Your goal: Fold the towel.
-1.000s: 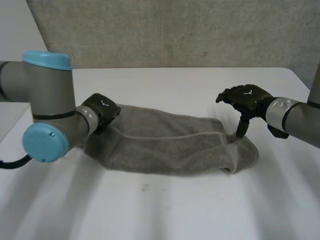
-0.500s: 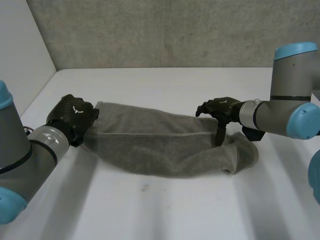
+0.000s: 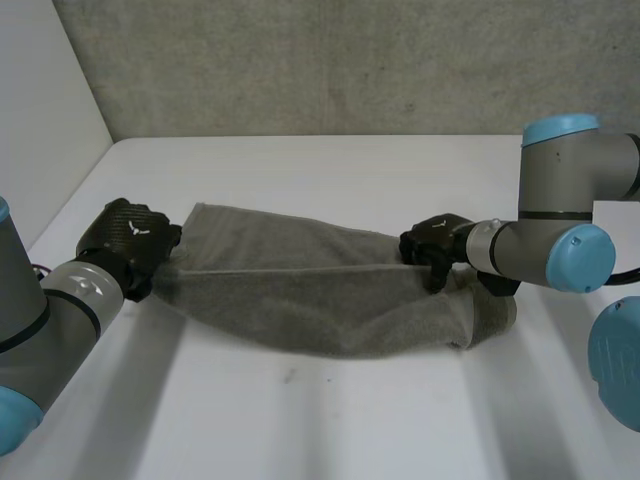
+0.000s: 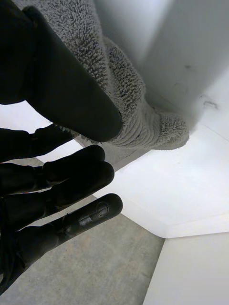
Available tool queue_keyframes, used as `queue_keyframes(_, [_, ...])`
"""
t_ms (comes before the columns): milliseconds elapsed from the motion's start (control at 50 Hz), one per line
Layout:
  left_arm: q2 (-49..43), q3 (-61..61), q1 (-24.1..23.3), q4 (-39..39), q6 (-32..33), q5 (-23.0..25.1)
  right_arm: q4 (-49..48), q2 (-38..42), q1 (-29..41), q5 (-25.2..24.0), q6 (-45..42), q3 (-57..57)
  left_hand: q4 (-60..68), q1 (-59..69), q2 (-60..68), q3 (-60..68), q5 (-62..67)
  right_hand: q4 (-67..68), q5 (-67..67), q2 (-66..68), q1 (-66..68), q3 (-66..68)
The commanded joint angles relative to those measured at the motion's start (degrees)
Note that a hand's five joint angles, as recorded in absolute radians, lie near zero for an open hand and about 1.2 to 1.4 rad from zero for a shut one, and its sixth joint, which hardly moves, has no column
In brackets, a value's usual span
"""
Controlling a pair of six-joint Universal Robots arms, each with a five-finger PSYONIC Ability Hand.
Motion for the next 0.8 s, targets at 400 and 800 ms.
queue_keyframes(400, [-0.5,0.3,1.0,1.5,-0.1,0.1,-0.8,-4.0,0.0,-1.5,-0.2,8.0,10.2,12.3,10.2,10.3,11.5,-5.4,-5.3,-5.7,-5.5,-5.4])
queue_keyframes(800, [-0.4,1.1,1.0,3.3,-0.2,0.0,-2.0,-10.1,-1.6,-3.9,-0.1,8.0,10.2,12.3,10.2,10.3,11.5,24.1,24.2,23.8,24.1,24.1])
